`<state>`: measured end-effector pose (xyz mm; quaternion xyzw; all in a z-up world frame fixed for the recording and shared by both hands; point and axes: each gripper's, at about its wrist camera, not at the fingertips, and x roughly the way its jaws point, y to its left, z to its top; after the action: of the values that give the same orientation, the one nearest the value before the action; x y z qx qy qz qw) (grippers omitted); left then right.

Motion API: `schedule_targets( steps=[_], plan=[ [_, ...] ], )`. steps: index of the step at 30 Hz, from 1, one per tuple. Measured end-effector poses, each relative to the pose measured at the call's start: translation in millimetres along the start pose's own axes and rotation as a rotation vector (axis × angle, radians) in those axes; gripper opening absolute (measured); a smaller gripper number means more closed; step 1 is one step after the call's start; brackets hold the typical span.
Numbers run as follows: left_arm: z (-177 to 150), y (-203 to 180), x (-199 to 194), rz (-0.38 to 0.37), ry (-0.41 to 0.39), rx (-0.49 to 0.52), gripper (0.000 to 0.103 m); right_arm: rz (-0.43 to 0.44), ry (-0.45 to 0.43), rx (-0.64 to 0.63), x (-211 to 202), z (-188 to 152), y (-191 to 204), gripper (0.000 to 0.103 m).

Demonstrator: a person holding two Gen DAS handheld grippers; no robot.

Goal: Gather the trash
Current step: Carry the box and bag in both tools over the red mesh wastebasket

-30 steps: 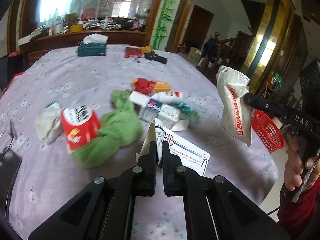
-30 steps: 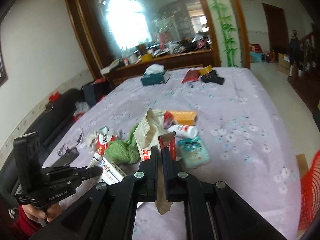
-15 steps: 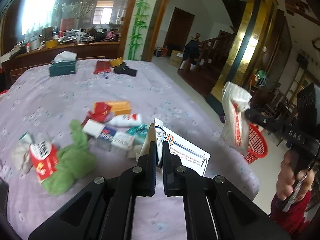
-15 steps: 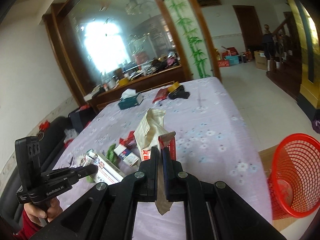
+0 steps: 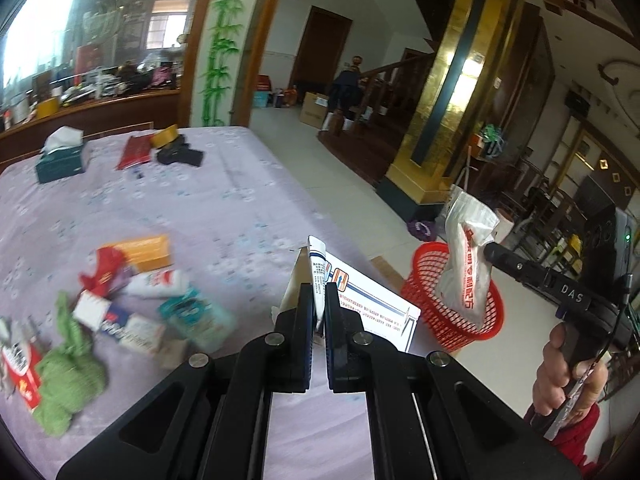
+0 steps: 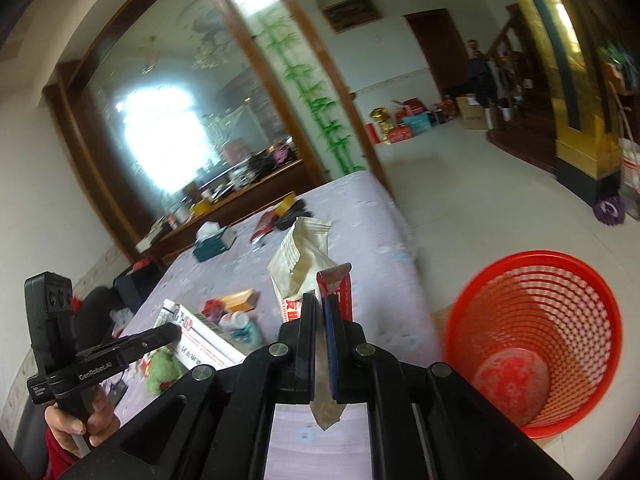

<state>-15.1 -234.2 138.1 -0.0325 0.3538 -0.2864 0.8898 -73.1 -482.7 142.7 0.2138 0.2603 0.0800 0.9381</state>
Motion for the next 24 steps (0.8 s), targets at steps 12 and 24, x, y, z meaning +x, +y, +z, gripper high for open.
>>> schedule_targets(
  steps=[12, 24],
  plan=[
    [34, -97, 63, -0.125, 0.005, 0.085, 0.005, -0.153, -0.104, 0.145, -53, 24, -98, 0.005],
    [18, -167, 162, -0.122, 0.105, 0.197, 0.013, -0.299, -0.027, 0.225, -41, 10, -170, 0.008]
  ],
)
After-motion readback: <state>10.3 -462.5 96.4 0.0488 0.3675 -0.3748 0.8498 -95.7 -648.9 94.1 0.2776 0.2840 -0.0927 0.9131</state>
